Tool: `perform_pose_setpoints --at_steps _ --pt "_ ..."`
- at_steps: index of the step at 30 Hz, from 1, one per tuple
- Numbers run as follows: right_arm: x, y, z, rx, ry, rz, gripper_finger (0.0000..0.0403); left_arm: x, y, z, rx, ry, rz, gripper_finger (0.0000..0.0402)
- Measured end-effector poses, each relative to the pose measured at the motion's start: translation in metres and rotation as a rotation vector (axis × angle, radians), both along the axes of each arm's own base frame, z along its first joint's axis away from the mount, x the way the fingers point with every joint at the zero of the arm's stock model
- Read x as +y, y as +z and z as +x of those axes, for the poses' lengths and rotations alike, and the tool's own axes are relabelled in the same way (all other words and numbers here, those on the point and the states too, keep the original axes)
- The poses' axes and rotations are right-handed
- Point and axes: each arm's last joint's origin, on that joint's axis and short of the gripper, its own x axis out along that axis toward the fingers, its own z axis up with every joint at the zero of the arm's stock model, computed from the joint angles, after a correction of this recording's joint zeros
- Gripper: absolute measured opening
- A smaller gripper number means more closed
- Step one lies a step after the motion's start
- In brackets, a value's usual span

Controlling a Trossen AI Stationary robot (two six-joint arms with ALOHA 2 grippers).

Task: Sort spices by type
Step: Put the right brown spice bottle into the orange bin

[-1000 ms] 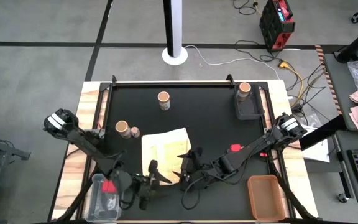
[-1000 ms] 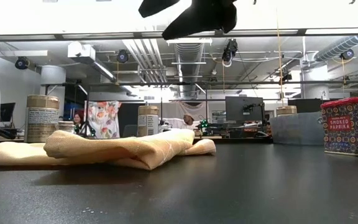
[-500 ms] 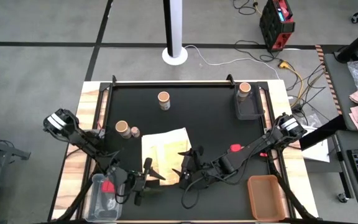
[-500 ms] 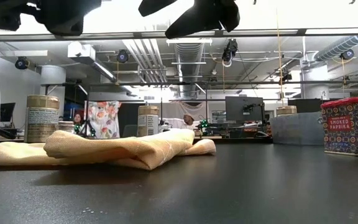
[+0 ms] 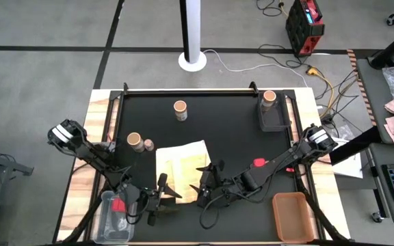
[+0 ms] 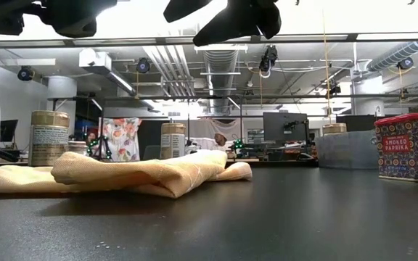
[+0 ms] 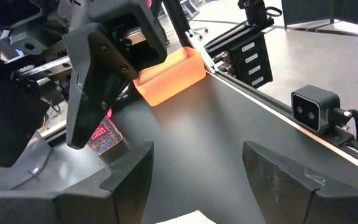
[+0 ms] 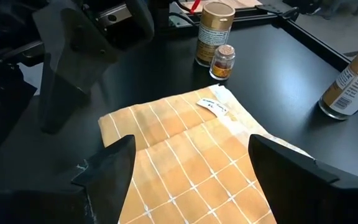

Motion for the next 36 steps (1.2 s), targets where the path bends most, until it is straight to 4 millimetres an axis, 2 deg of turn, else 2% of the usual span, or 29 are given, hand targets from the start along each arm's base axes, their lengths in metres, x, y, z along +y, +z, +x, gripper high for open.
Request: perform_pose_setpoints --at_steps 12,25,36 --pt "-0.0004 0.0002 0.0 -0.017 -0.03 0.023 0.0322 0.0001 -0.0007 0.0001 0.003 -0.001 0.013 0.023" --pt "-0.0004 0.0002 0.0 -0.025 -0.041 0.043 0.0302 0.0001 -0.0007 0.0001 0.003 -0.001 0.016 0.023" --pt "-0.0006 0.0002 0.0 -0.013 -0.024 0.011 0.0311 0.0001 -0.0007 0.0002 0.019 0.013 -0.061 0.023"
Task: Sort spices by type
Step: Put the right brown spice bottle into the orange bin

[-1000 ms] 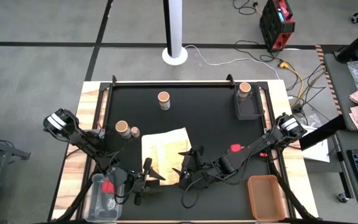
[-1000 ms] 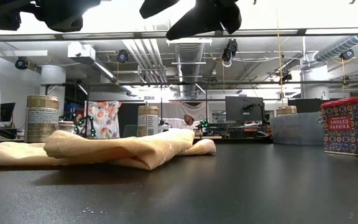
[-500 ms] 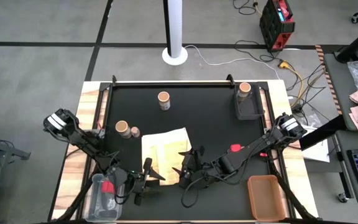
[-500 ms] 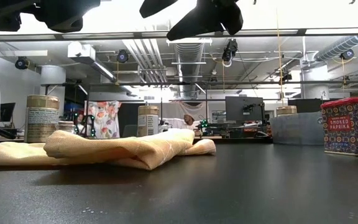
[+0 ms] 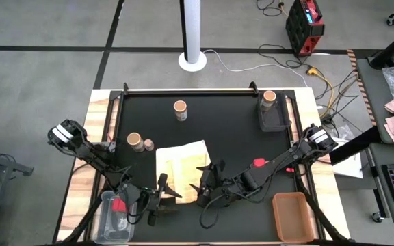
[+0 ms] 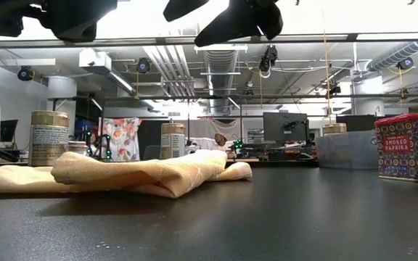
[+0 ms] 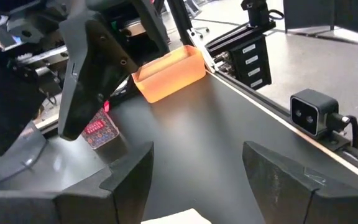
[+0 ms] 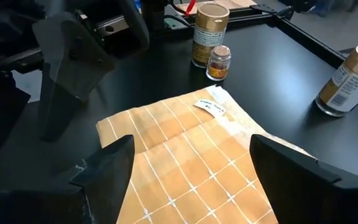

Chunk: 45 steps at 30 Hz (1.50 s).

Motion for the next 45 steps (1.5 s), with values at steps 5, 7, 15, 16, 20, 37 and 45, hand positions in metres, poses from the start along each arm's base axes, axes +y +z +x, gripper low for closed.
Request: perform_pose_setpoints --at_steps 5,7,15,16,20,37,45 --pt "-0.002 0.0 0.001 0.011 0.011 -0.028 0.0303 0.0 0.0 0.0 0.003 0.004 -0.018 0.023" --pt "-0.002 0.0 0.001 0.012 0.01 -0.029 0.0299 0.0 0.0 0.0 0.005 0.007 -0.035 0.023" --pt "-0.003 0.0 0.001 0.013 0.009 -0.03 0.0292 0.0 0.0 0.0 0.018 0.017 -0.09 0.023" --pt "-0.003 0.0 0.001 0.013 0.009 -0.03 0.0293 0.0 0.0 0.0 0.018 0.018 -0.095 0.023" --pt "-0.003 0.0 0.001 0.016 0.014 -0.037 0.03 0.0 0.001 0.0 0.02 0.022 -0.123 0.023" --pt "0.007 0.002 -0.006 0.027 -0.03 0.008 0.028 0.005 0.011 -0.007 0.055 0.023 -0.092 0.023" --pt "0.02 0.004 -0.018 0.022 -0.052 -0.034 0.025 0.025 0.029 -0.027 0.188 0.103 -0.105 0.023"
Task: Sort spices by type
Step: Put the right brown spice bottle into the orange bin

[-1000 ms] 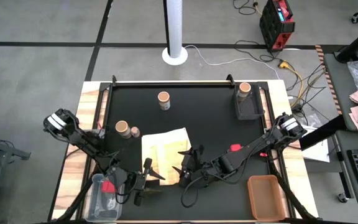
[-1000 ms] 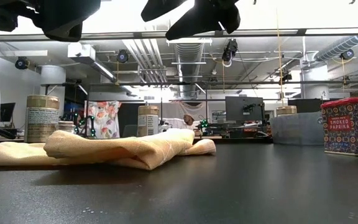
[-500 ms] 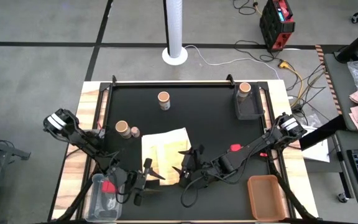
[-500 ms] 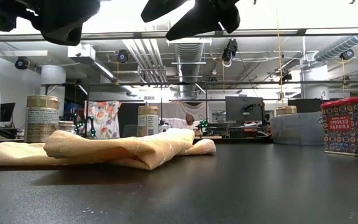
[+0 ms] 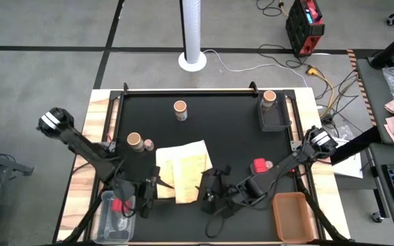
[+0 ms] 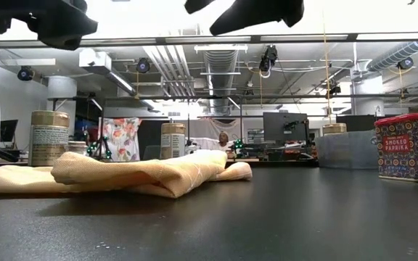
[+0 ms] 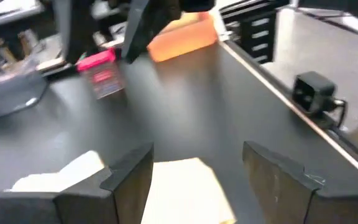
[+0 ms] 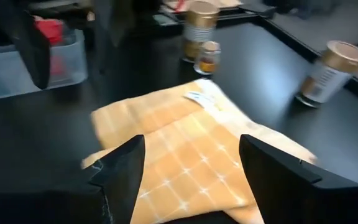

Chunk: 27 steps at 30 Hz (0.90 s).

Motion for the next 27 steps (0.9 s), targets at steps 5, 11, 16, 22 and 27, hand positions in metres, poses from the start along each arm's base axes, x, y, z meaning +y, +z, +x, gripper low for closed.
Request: perform_pose_setpoints --at_steps 5,11,16,22,27 --pt "-0.017 0.011 -0.01 0.016 -0.108 0.042 0.0236 0.011 0.007 -0.008 0.018 0.085 0.017 0.023" --pt "-0.041 0.021 -0.019 0.056 -0.216 0.156 0.0231 0.024 0.004 -0.013 0.127 0.097 0.016 0.023" --pt "-0.062 0.031 -0.043 0.185 -0.338 0.328 0.0226 0.031 0.001 -0.016 0.144 0.08 0.094 0.023" --pt "-0.091 0.055 -0.086 0.323 -0.582 0.497 0.0219 0.049 0.015 -0.012 0.084 0.092 0.2 0.023" --pt "-0.105 0.067 -0.119 0.495 -0.779 0.623 0.0217 0.075 0.02 -0.007 0.103 0.144 0.268 0.023"
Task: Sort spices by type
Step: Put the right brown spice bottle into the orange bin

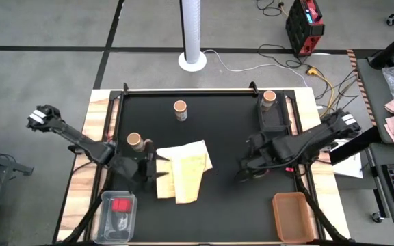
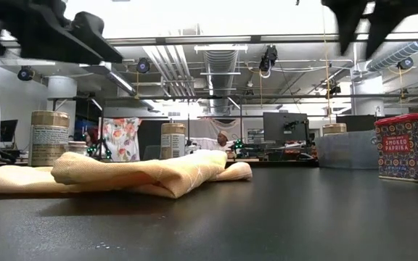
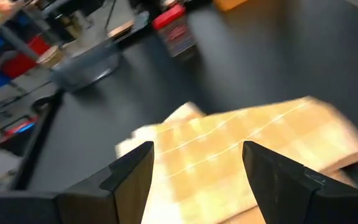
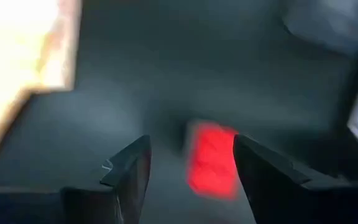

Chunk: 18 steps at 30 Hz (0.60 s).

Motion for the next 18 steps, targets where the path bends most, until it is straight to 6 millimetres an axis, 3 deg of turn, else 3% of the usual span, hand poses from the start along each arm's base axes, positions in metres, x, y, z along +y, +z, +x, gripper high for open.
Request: perform_pose_setpoints --at_steps 7,14,18 --pt "0.007 -0.002 -0.018 0.188 -0.057 0.219 0.0196 0.03 0.019 -0.004 -0.015 0.103 0.036 0.023" --pt "0.005 -0.005 -0.024 0.222 -0.044 0.247 0.017 0.033 0.069 -0.008 -0.152 0.091 0.039 0.023" --pt "0.002 -0.016 -0.031 0.261 -0.053 0.228 0.0155 0.034 0.088 -0.009 -0.16 0.108 0.044 0.023"
